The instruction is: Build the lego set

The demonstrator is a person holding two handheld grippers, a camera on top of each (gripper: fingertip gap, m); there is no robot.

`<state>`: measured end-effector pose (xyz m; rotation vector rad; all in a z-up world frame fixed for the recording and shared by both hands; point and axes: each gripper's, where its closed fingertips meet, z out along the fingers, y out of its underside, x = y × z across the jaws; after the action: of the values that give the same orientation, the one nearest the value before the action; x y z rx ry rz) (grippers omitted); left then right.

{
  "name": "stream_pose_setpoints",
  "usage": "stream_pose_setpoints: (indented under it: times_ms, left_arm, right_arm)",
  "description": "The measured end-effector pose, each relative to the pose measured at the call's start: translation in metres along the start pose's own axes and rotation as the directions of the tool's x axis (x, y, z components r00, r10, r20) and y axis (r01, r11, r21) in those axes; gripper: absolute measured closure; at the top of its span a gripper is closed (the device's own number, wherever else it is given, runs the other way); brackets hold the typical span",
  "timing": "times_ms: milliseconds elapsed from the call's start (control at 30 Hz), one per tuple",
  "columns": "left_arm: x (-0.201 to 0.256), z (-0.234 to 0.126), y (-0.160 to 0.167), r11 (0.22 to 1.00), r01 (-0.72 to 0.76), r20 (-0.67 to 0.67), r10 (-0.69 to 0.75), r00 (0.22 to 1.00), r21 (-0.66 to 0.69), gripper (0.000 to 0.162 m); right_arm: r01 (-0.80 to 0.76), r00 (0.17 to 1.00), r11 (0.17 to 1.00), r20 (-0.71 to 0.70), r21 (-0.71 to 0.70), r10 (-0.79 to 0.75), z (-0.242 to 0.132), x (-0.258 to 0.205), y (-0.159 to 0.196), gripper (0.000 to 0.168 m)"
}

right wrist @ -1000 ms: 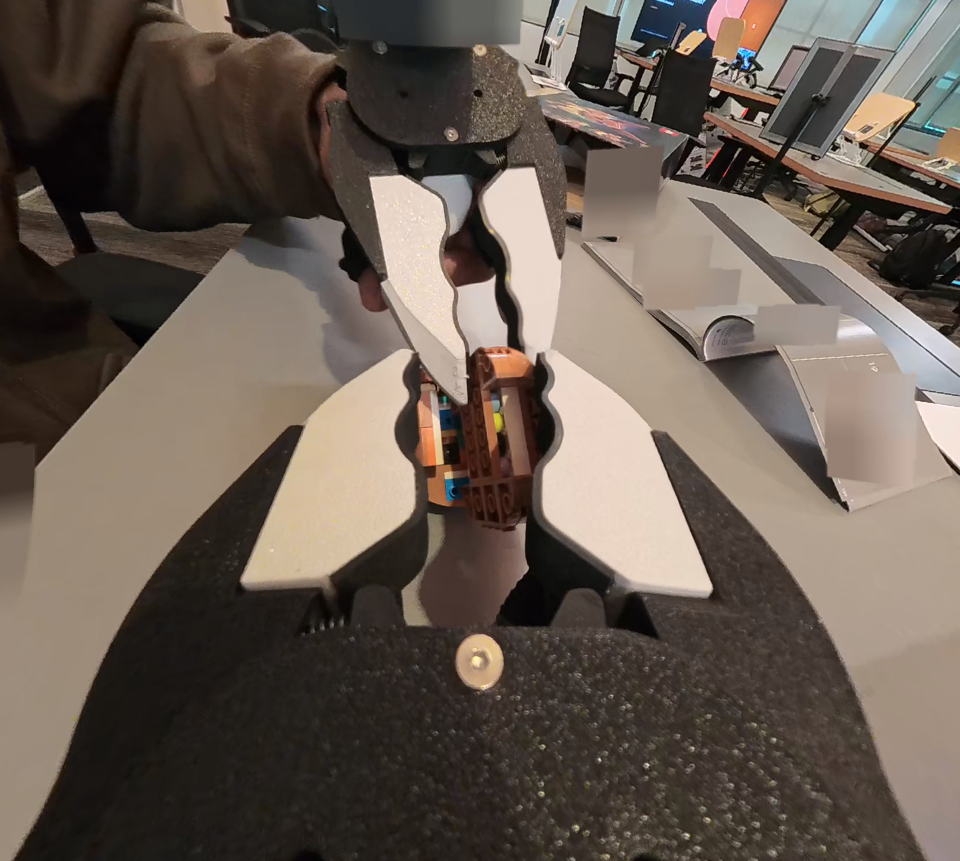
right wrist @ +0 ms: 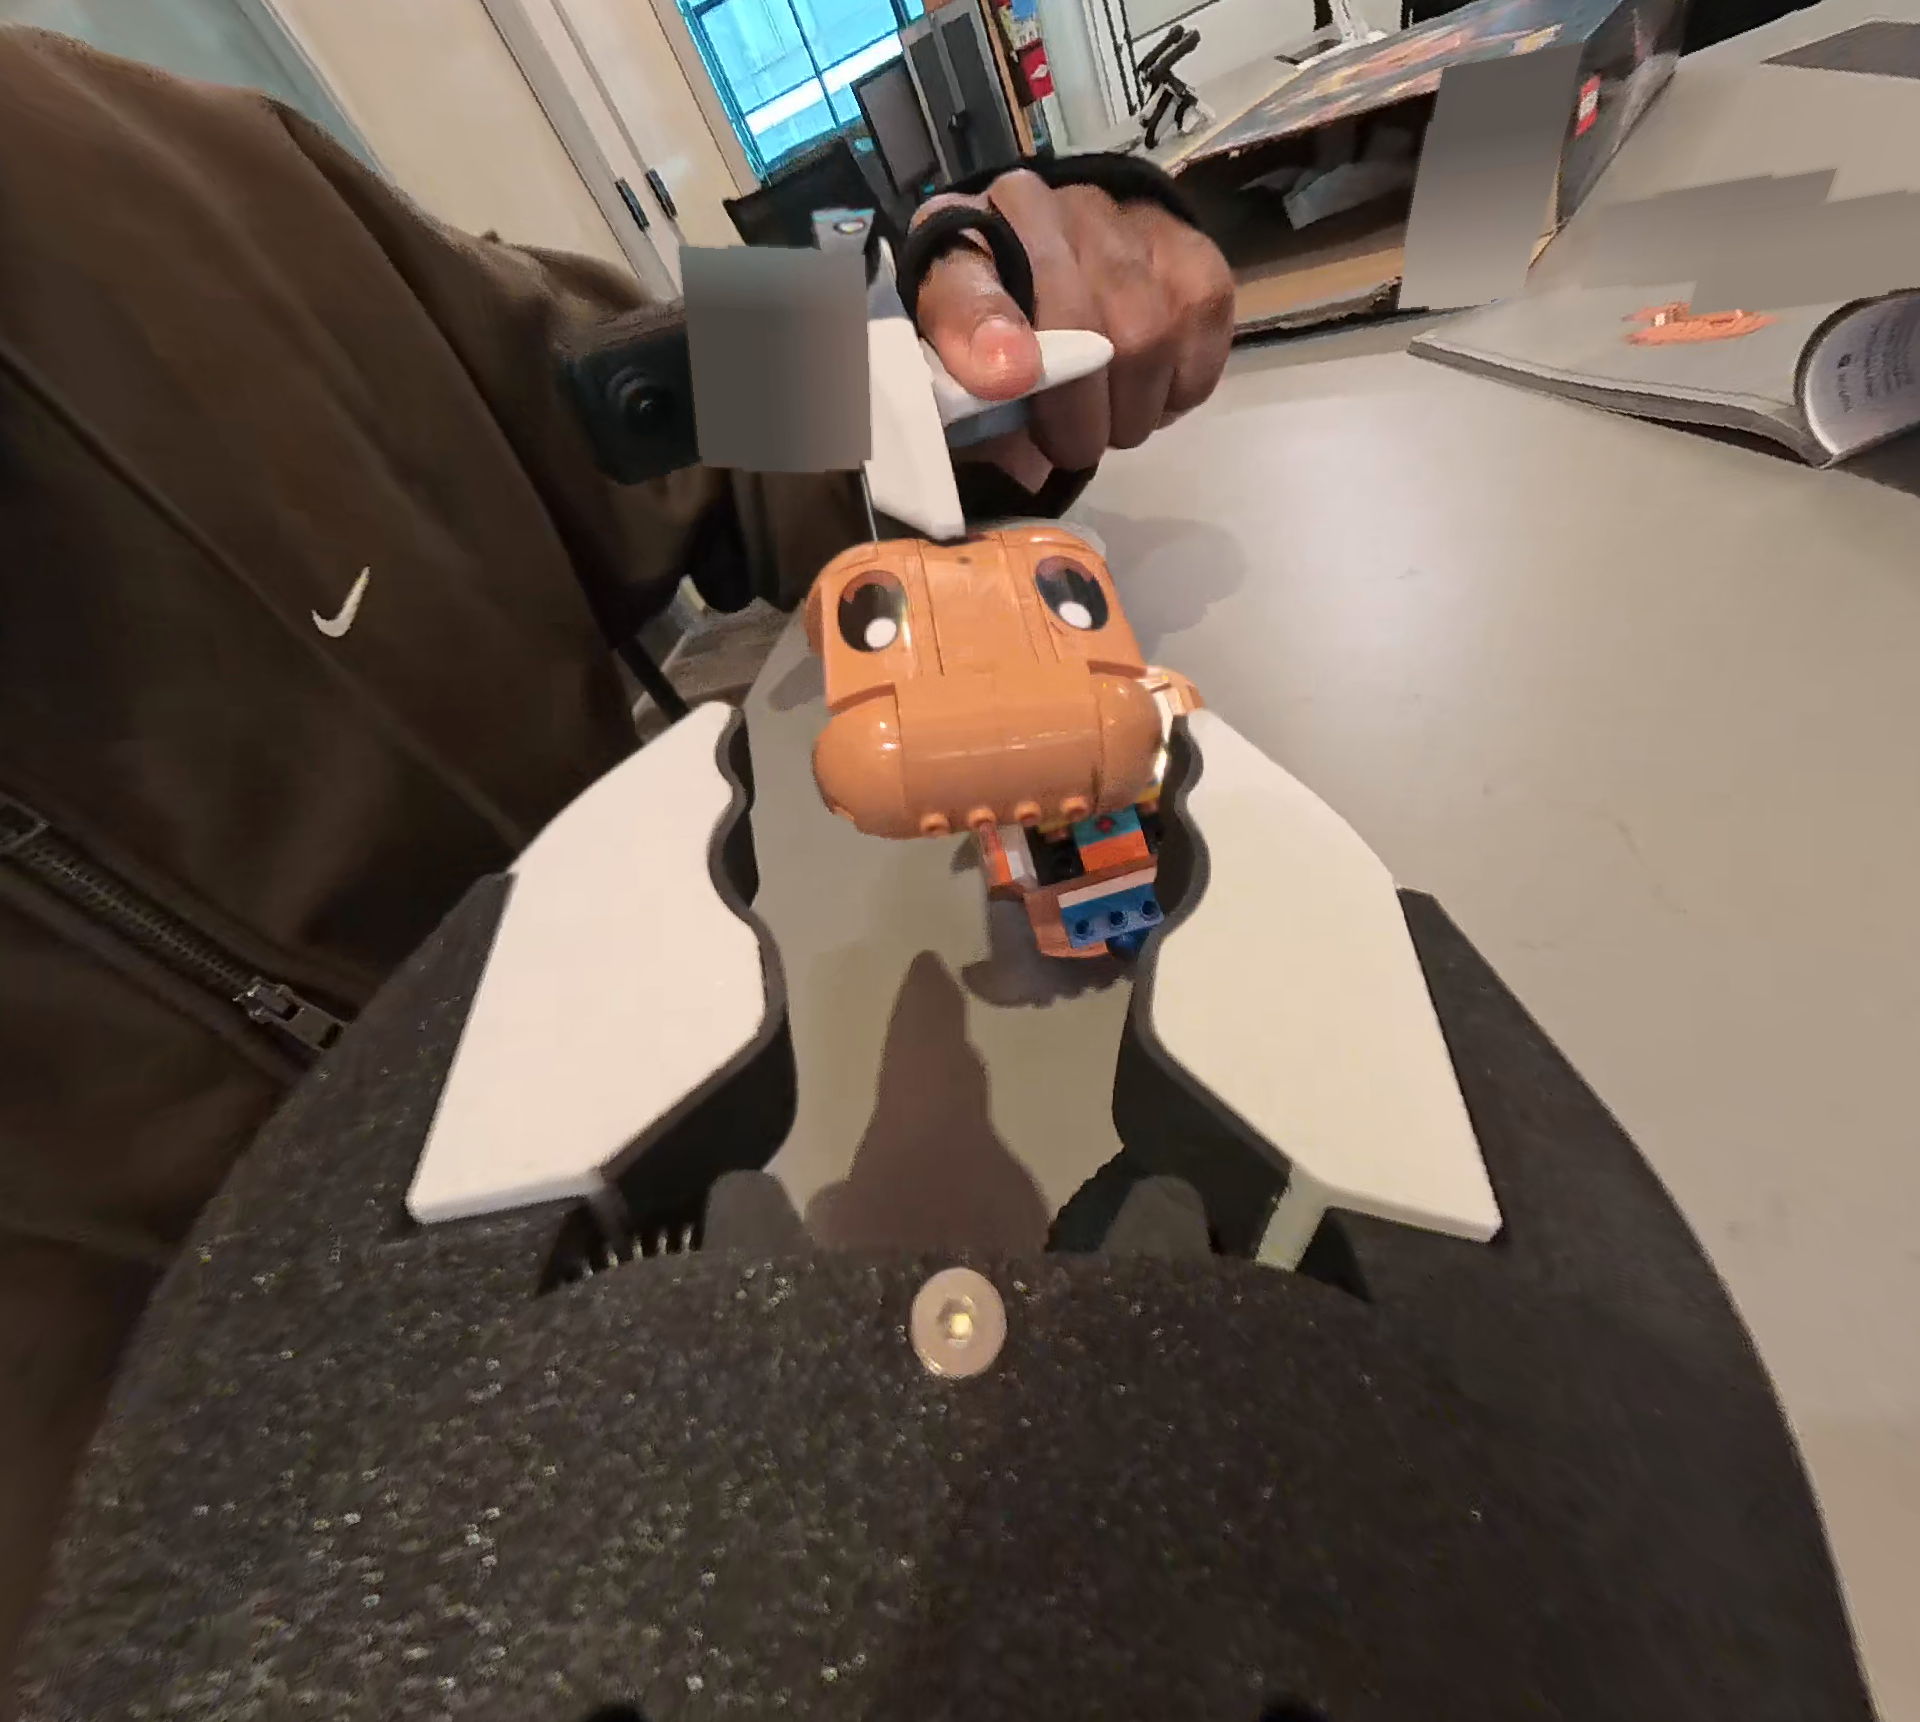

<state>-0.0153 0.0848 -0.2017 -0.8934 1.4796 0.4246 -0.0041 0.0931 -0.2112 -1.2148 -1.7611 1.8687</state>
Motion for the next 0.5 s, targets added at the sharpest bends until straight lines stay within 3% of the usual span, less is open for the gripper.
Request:
stream_pose_setpoints:
  times_ms: [233, 500]
  left_arm:
    - [0.008, 0.006, -0.001, 0.996, -0.075, -0.019, 0.076, 0.997, 0.047, 0.140]
    - [0.012, 0.003, 0.001, 0.990, -0.134, -0.012, 0.135, 0.991, 0.033, 0.140]
  right_arm:
    - [0.048, 0.998, 0.994, -0.038, -0.095, -0.052, 0.003, 0.006, 0.011, 0.101]
    - [0.123, 0.987, 0.975, -0.080, -0.186, -0.140, 0.009, 0.010, 0.022, 0.098]
